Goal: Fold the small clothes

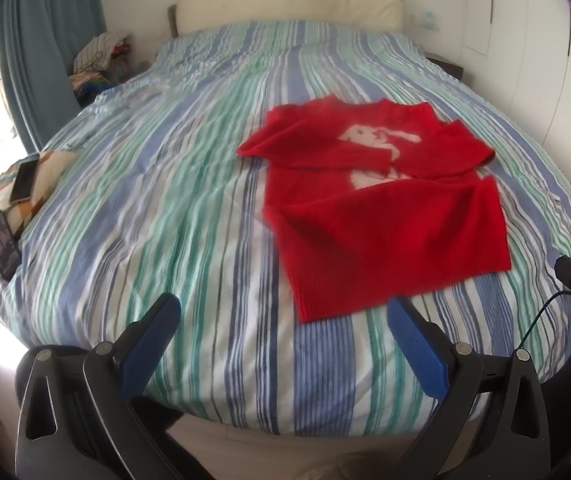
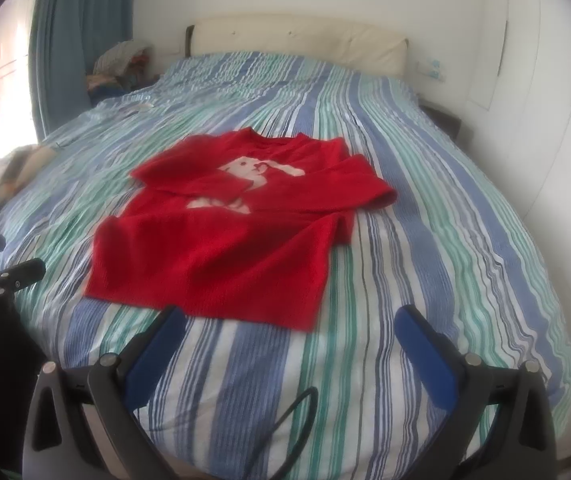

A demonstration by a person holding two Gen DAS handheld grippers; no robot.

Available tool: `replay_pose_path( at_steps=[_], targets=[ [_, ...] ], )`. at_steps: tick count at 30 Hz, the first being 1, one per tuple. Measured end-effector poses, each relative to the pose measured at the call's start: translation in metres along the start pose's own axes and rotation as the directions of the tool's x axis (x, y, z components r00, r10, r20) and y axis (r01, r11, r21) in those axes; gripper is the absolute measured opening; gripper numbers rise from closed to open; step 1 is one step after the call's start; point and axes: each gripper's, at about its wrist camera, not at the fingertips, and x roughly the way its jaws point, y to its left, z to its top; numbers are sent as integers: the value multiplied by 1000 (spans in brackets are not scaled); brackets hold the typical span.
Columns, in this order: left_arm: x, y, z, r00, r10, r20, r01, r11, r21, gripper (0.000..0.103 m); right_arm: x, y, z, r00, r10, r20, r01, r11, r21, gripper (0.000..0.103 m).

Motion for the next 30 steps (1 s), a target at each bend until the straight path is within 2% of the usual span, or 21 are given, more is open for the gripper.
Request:
replay_pose_path(
  at_steps=[6, 16, 30],
  targets=[
    [1, -2, 0, 999, -50, -12, 50, 999, 2, 103, 2, 2, 0, 1000, 8, -4, -8, 1000, 1, 103],
    [3, 3, 1, 999, -26, -19, 25, 999, -27, 103, 2, 6, 2, 1000, 7, 6, -7, 1000, 1, 103],
    [8, 5, -4, 999, -8, -40, 7, 1000, -30, 103, 5, -2, -2, 1000, -10, -29, 12, 999, 49, 103]
  ],
)
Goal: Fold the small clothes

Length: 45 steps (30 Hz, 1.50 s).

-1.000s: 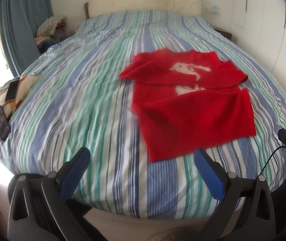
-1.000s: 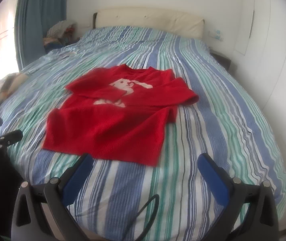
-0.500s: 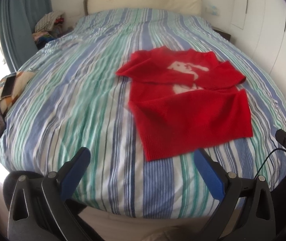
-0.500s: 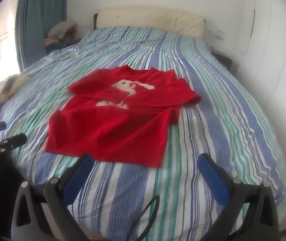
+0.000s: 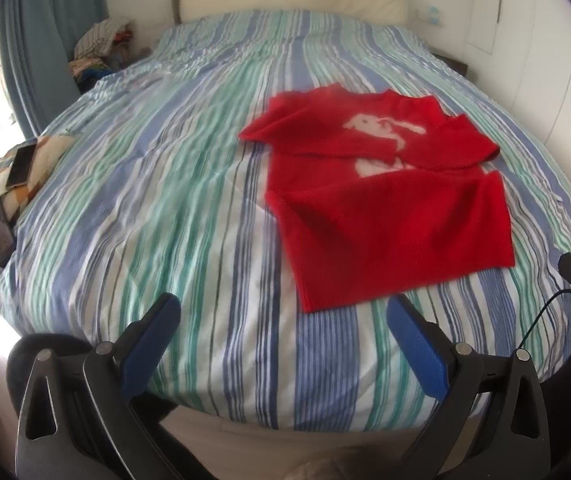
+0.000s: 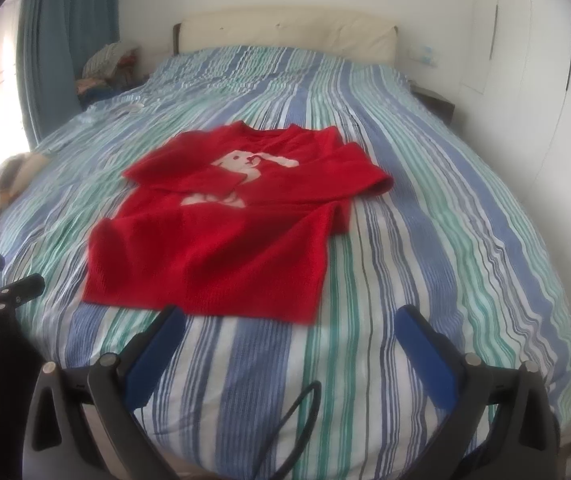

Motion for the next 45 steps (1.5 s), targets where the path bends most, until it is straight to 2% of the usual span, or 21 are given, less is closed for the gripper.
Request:
replay_pose_path(
  at_steps=[45],
  targets=[
    [3, 4, -3, 1000, 1, -10, -1, 1000, -8, 103, 7, 7, -9, 1000, -5, -17, 5, 1000, -4, 103]
  ],
)
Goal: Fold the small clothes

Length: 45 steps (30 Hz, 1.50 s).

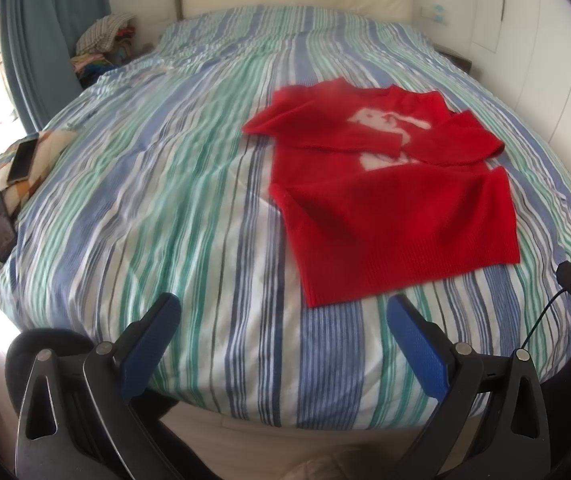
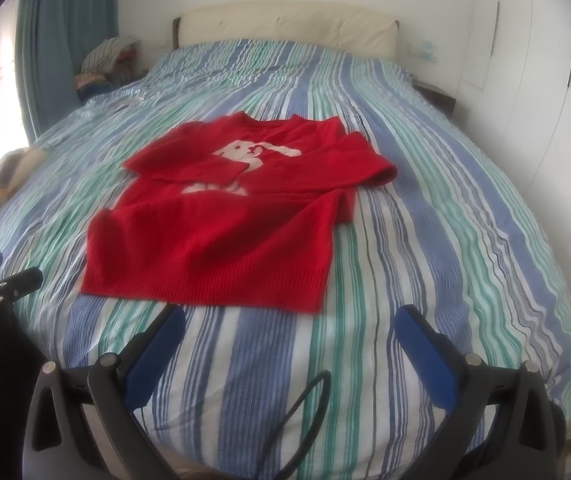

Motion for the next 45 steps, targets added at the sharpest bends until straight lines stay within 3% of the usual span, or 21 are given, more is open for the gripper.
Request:
replay_pose_path(
  at_steps=[16, 21, 27, 31, 34, 37, 39, 40, 41, 42, 43, 45],
  targets=[
    [4, 5, -3, 1000, -11, -5, 11, 1000, -14, 103, 0, 1, -2, 1000, 4, 1, -4, 1000, 1, 103],
    [28, 19, -2, 997, -51, -56, 48, 997, -54, 103, -3, -4, 0, 1000, -2, 19, 2, 1000, -1, 103],
    [72, 24, 7, 973, -192, -125, 184, 980, -73, 102, 25, -55, 6, 1000, 17, 3, -17, 995, 97, 103],
    [103, 15, 16, 940, -298, -167, 285, 954, -97, 100, 67, -78, 6, 986, 160, -42, -154, 980, 129, 103],
    [118, 12, 21, 926, -328, -186, 309, 943, -122, 73, 103, -82, 8, 948, 312, -59, -299, 941, 157, 100],
    [120, 6, 23, 931, -305, -198, 292, 952, -93, 49, 131, -74, 11, 899, 429, -86, -412, 897, 162, 80],
    [118, 3, 21, 924, -320, -208, 312, 947, -70, 4, 143, -67, 11, 877, 467, -115, -447, 879, 169, 62],
    [115, 2, 21, 919, -328, -217, 322, 945, -66, 4, 146, -64, 10, 859, 497, -122, -477, 863, 165, 52],
    [111, 4, 20, 919, -328, -217, 323, 944, -62, 4, 146, -61, 10, 846, 516, -137, -496, 854, 155, 23],
    [105, 7, 21, 917, -335, -216, 331, 942, -57, 3, 145, -59, 10, 855, 494, -156, -477, 868, 137, 6],
    [98, 11, 22, 912, -348, -215, 345, 937, -53, 3, 139, -59, 11, 861, 481, -162, -464, 876, 131, 6],
    [79, 21, 24, 902, -377, -211, 375, 926, -50, 3, 120, -66, 13, 852, 497, -165, -479, 867, 141, 6]
  ],
)
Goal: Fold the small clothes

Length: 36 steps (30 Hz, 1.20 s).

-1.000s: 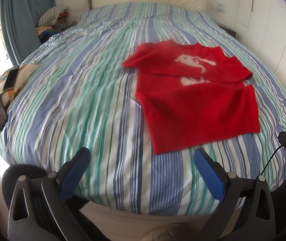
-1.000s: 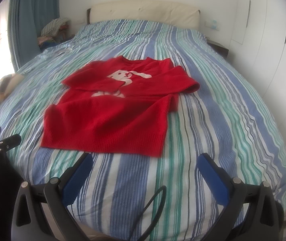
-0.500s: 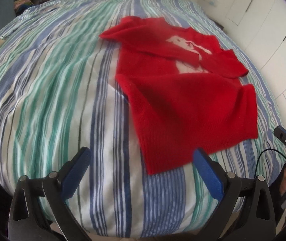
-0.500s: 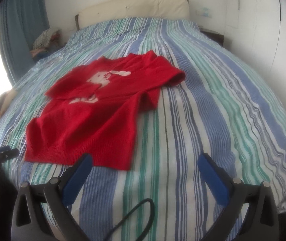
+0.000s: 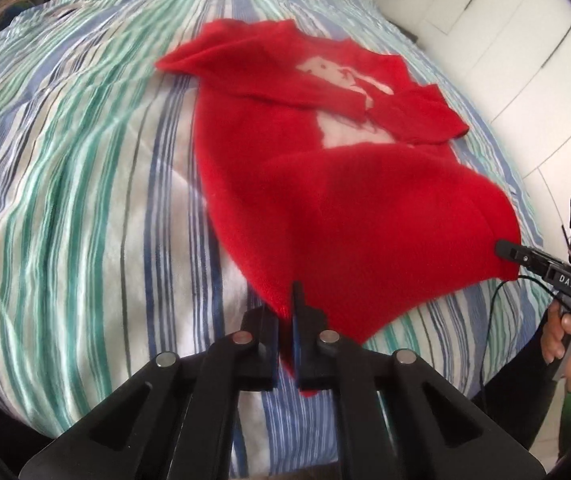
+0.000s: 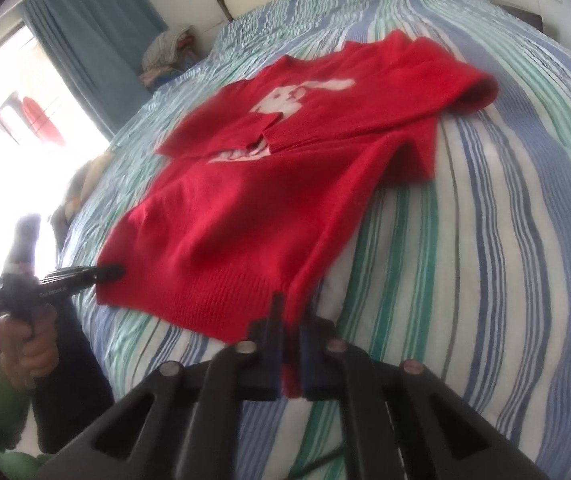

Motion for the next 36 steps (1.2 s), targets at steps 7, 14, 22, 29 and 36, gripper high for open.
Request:
replay_pose_path(
  at_steps=[7, 14, 22, 29, 36],
  targets=[
    [-1, 12, -17, 995, 64, -73, -62, 998, 34, 3, -41, 15, -23, 993, -48, -109, 52, 998, 34, 5],
    [24, 5, -29, 982, 181, -61, -177, 982, 70, 4, 2, -13, -51, 973, -139, -182, 161, 980, 113, 5],
    [18, -7, -37, 936, 351, 6, -350, 930, 113, 56, -6, -10, -52, 975, -160, -155, 177, 979, 99, 22],
    [-50, 19, -27, 904, 402, 148, -407, 913, 3, 87, -70, -11, -18, 931, -354, -95, 345, 934, -97, 56],
    [-38, 22, 13, 903, 289, 317, -265, 957, -117, 91, -59, 15, 81, 894, -423, 146, 444, 794, -415, 67]
  ],
)
